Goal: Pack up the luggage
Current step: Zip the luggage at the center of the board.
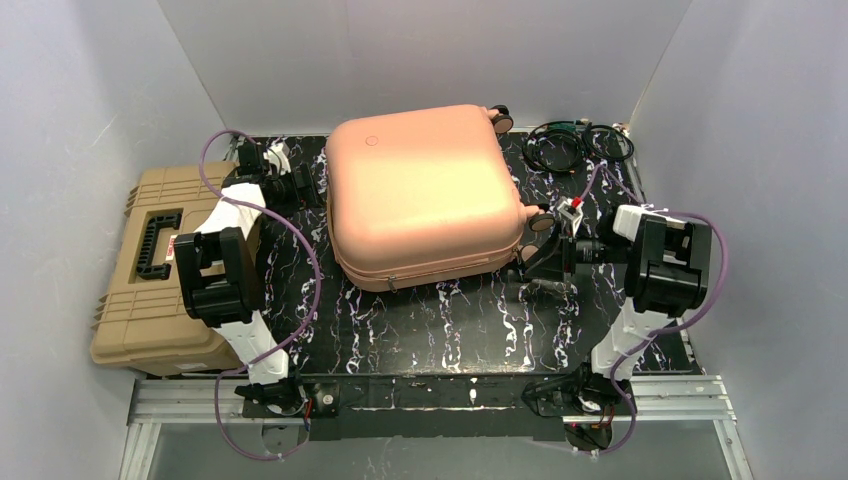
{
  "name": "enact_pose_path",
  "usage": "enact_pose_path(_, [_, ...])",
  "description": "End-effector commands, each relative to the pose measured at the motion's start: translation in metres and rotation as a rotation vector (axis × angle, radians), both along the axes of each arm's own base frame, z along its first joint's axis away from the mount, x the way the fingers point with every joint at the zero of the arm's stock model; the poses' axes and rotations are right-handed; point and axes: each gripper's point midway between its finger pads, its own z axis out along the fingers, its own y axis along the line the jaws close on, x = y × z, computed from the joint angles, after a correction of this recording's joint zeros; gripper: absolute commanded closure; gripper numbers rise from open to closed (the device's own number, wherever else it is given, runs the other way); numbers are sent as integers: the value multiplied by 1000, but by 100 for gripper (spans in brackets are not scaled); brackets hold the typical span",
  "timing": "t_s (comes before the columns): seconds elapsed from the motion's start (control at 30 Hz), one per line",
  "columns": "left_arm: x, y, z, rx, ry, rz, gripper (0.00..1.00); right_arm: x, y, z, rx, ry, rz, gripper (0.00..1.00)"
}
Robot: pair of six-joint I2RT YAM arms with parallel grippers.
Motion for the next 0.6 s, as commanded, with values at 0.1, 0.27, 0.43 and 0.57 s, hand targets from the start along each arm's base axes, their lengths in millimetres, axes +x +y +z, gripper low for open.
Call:
enact_pose_path(0.1, [1, 1, 12, -9, -23, 3, 10, -8, 14, 34, 104, -82, 15, 34])
enact_pose_path(0.27, [1, 1, 11, -11, -18, 6, 10, 0, 15, 29, 129, -66, 2, 34])
enact_pose_path(0.43, [0, 2, 11, -2, -19, 6, 10, 6, 14, 25, 138, -64, -6, 35])
enact_pose_path(0.57, [0, 1, 10, -6, -16, 5, 10, 14, 13, 23, 138, -62, -6, 38])
